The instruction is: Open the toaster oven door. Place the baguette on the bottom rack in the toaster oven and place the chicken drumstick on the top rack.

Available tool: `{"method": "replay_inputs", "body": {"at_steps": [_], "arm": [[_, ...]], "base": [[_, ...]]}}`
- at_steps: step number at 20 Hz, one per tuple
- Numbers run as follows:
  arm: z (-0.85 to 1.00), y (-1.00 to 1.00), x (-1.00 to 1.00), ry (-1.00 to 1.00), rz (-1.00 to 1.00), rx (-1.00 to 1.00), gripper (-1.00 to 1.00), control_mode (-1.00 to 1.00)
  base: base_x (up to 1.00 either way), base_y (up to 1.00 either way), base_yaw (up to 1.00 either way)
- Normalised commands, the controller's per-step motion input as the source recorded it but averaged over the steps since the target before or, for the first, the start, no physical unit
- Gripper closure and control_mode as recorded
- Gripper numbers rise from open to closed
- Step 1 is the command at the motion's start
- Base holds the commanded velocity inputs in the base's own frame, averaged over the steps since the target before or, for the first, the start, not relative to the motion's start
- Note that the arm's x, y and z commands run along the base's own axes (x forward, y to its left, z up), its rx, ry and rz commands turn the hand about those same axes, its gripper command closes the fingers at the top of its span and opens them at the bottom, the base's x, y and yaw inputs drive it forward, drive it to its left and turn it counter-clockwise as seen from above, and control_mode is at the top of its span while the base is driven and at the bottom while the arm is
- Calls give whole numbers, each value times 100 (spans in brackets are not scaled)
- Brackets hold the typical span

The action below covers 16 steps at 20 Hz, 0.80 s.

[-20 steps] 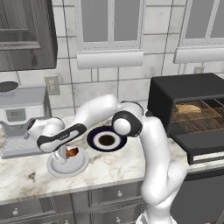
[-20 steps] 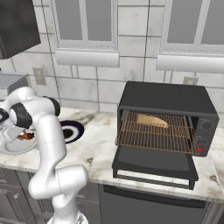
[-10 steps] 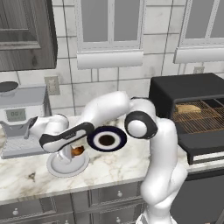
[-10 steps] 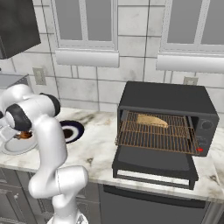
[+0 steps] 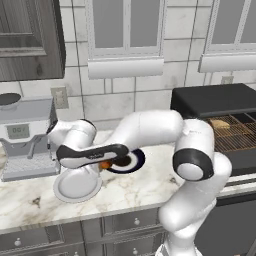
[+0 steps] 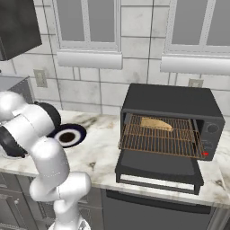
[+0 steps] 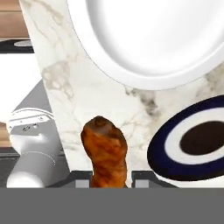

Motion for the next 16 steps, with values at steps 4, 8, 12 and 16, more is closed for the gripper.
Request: {"method": "replay_inputs", "body": {"at_steps": [4,8,12,16], "arm": [[62,-89,-35,0,0,1,100,-100],[58,-91,-38,-1,0,0,100,-100],[59,-93,-46,-3,0,0,100,-100],[59,-93,-51,-4,0,0,100,-100]], "base": [[0,0,0],[0,0,0],[0,0,0],[0,0,0]]}}
